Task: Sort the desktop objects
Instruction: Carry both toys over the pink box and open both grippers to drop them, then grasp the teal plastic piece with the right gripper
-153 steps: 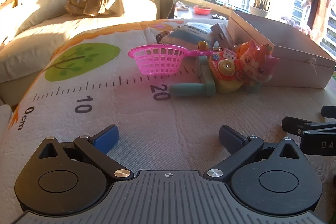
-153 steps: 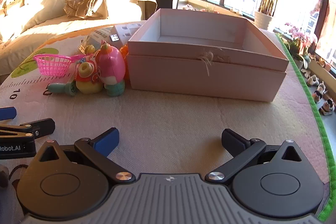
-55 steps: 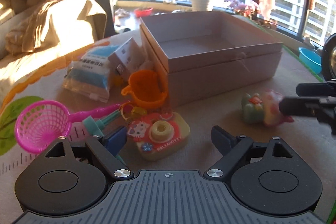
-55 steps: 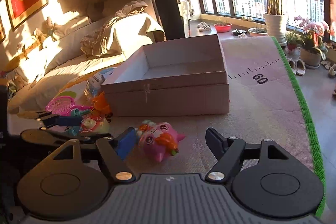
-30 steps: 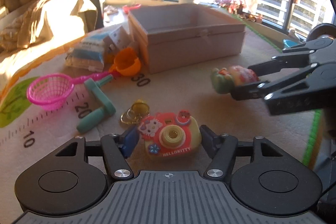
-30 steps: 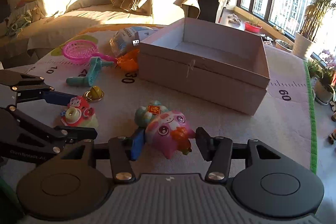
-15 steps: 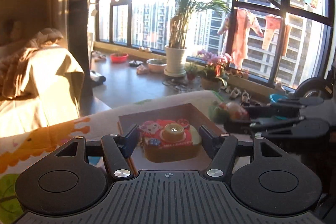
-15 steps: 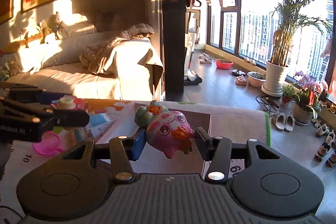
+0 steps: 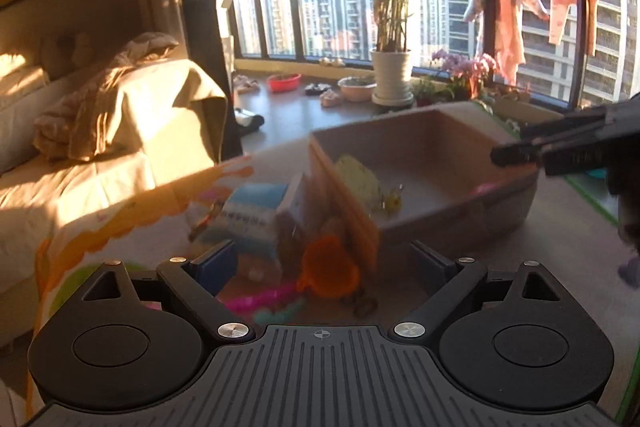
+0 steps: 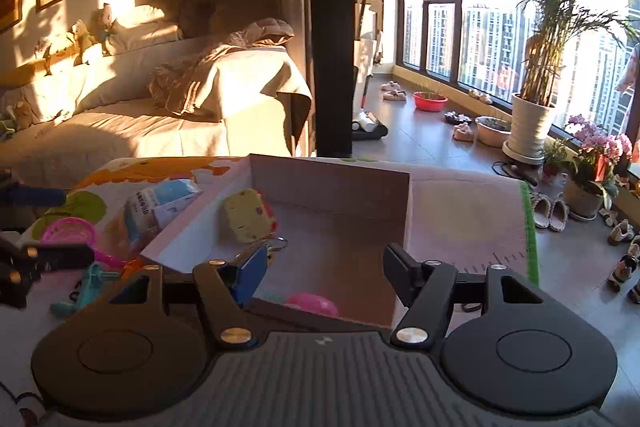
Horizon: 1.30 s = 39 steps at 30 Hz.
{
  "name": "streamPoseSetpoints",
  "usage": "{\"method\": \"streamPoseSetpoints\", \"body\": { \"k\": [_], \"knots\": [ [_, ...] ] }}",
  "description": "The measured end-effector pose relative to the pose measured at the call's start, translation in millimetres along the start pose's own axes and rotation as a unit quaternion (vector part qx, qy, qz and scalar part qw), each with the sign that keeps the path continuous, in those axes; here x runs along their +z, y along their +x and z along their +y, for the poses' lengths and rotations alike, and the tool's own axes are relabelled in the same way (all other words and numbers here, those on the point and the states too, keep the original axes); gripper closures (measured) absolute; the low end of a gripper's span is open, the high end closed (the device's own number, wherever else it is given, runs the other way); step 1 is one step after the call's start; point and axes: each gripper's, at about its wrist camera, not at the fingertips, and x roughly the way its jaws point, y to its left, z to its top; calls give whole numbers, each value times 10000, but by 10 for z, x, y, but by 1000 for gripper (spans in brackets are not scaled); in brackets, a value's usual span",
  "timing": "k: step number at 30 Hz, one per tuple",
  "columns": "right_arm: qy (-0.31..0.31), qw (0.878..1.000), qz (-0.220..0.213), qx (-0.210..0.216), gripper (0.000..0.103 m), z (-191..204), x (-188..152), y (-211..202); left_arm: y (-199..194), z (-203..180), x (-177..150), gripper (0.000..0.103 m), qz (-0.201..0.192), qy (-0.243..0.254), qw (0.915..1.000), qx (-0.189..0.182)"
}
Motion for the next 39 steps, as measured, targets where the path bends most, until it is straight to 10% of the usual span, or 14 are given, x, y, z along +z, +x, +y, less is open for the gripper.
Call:
{"method": "streamPoseSetpoints", "body": {
  "k": [11,16,23,30,39],
  "knots": [
    [-379,9942,556,840,36,674,-280,37,85,203,-565,7,597,-674,9959,-114],
    [-375,9854,886,1407,47,991,-298,188,56,82,-671,6,750,-440,9937,-710],
    [-248,9679,1336,2114,59,1464,-107,635,-98,107,-759,3,944,-197,9952,-180],
    [-489,9629,1629,2094,91,1732,-129,865,-164,183,-788,3,1005,-286,9945,-88],
    [-404,9718,1619,1667,93,1144,-397,281,-180,221,-721,2,901,-448,9949,4]
  ]
}}
